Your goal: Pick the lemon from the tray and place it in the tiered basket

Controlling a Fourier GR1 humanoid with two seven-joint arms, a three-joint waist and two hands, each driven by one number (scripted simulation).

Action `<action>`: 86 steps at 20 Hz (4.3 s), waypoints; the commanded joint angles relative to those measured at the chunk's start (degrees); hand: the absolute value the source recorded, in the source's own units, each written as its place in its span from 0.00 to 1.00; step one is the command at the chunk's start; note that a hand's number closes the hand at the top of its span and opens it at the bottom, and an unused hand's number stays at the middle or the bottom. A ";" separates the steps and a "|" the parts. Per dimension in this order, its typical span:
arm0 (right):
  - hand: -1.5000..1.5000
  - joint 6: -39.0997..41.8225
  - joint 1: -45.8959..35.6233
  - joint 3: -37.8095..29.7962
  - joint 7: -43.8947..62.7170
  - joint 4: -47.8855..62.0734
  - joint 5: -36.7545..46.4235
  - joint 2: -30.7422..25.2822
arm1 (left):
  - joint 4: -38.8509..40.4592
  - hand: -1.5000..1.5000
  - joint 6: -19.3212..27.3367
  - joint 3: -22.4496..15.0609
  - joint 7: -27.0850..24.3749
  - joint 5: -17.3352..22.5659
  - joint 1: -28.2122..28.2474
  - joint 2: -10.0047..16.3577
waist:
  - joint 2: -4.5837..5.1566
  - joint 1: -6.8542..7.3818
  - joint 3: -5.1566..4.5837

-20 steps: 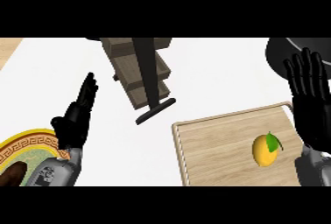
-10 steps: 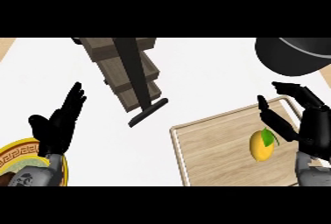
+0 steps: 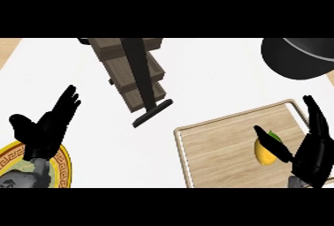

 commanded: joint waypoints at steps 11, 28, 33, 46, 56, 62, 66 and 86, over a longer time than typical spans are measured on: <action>0.00 44.83 3.86 11.67 35.16 -6.84 22.72 2.06 | 0.78 0.50 -2.97 0.57 -0.09 1.71 -0.69 0.65 | 0.69 1.91 -0.20; 0.00 59.87 -9.10 15.08 59.28 -4.42 27.72 9.52 | 1.26 0.50 -3.72 2.25 1.88 1.99 -2.41 0.06 | 0.41 0.99 0.61; 0.00 58.27 -11.63 12.58 56.23 0.10 30.12 9.53 | -1.93 0.50 -3.46 2.17 2.65 1.06 -0.40 -0.33 | 0.40 1.55 0.64; 0.00 60.69 -4.71 9.65 50.74 -3.11 33.30 9.56 | 1.09 0.50 -5.19 3.42 -0.60 -2.06 0.03 -1.83 | 0.35 1.10 0.63; 1.00 65.25 -5.74 5.43 43.38 1.62 31.11 7.29 | 1.46 0.50 -7.49 5.17 0.09 -0.75 0.64 -1.52 | 0.49 1.15 0.61; 1.00 67.72 -1.93 16.58 48.80 -7.62 36.04 9.57 | -0.76 0.50 -6.80 5.58 2.96 -0.78 -0.46 -2.38 | 0.22 0.86 0.61; 1.00 72.06 4.44 28.71 56.00 -25.83 31.15 9.55 | -0.01 0.50 -6.22 5.65 1.33 -1.24 1.45 -2.92 | -0.42 -0.30 0.45; 1.00 65.38 -25.27 40.61 59.22 -40.66 45.52 9.54 | -1.30 0.50 -6.46 4.02 2.62 -2.60 0.30 -3.42 | -0.30 1.92 0.11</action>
